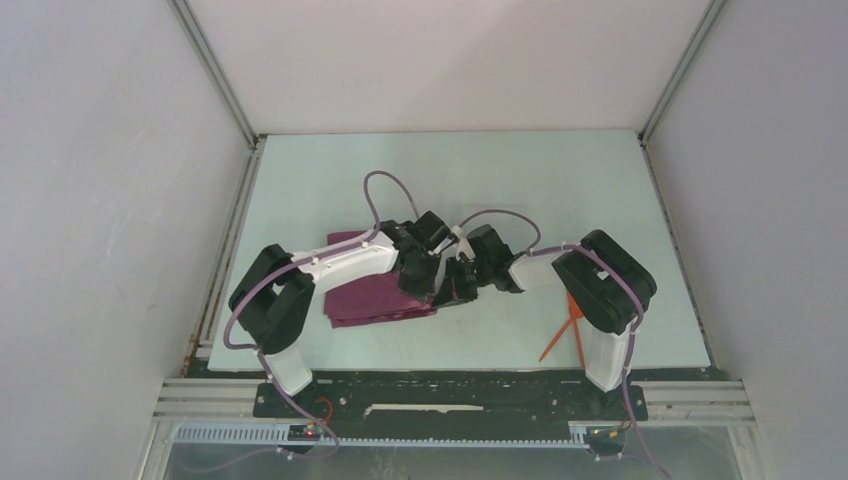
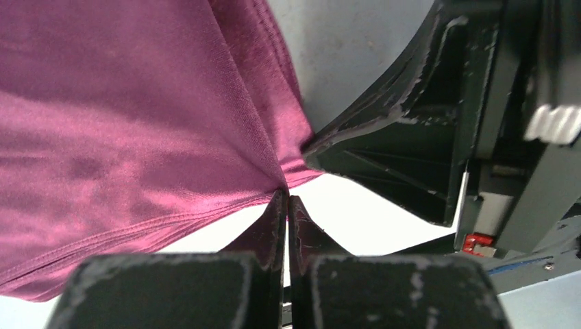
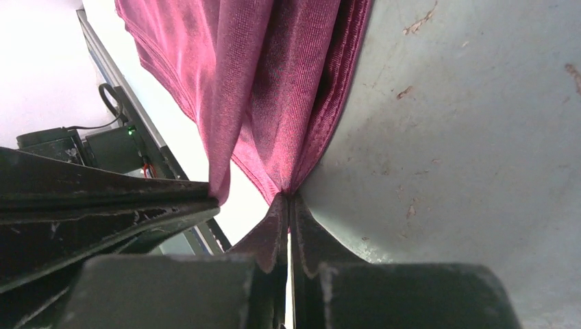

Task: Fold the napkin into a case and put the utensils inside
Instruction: Smooth out the lower triangle-folded napkin at the center of the board.

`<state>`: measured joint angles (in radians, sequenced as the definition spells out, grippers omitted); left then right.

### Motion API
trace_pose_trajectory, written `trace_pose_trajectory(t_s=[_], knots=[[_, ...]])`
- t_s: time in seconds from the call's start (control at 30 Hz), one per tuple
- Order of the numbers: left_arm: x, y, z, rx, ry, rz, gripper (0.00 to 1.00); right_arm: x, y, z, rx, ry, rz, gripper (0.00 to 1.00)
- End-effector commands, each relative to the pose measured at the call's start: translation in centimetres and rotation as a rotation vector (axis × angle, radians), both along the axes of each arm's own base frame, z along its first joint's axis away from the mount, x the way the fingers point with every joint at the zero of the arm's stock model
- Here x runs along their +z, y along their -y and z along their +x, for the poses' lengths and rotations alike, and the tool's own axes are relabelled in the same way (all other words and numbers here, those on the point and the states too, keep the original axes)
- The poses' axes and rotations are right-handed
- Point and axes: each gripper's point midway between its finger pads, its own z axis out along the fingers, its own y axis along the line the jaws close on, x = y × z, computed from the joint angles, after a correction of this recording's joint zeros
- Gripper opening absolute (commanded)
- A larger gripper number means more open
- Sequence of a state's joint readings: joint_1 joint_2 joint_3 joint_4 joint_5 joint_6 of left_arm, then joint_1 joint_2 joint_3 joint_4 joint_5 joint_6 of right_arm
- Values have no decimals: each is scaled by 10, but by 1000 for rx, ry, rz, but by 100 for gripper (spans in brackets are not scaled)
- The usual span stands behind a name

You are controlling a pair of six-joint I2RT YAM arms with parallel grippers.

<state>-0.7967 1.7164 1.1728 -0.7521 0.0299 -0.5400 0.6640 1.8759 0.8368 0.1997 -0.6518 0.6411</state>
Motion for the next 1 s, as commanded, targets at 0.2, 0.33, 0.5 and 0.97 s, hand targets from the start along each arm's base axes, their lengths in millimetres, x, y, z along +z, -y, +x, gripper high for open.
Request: trace_pose_trajectory(t_s=[0.2, 0.33, 0.5, 0.97], knots=[[2, 37, -1, -35, -32, -75, 0, -3, 1, -2, -34, -50, 33, 11], [-1, 35, -2, -34, -34, -69, 0, 5, 11, -6, -49, -68, 49, 32], [-4, 38, -7, -37, -50, -83, 0, 5, 13, -13, -36, -71, 59, 34], [-11, 32, -12, -47, -54, -43, 11, 5, 38, -4, -105, -58, 11, 27]])
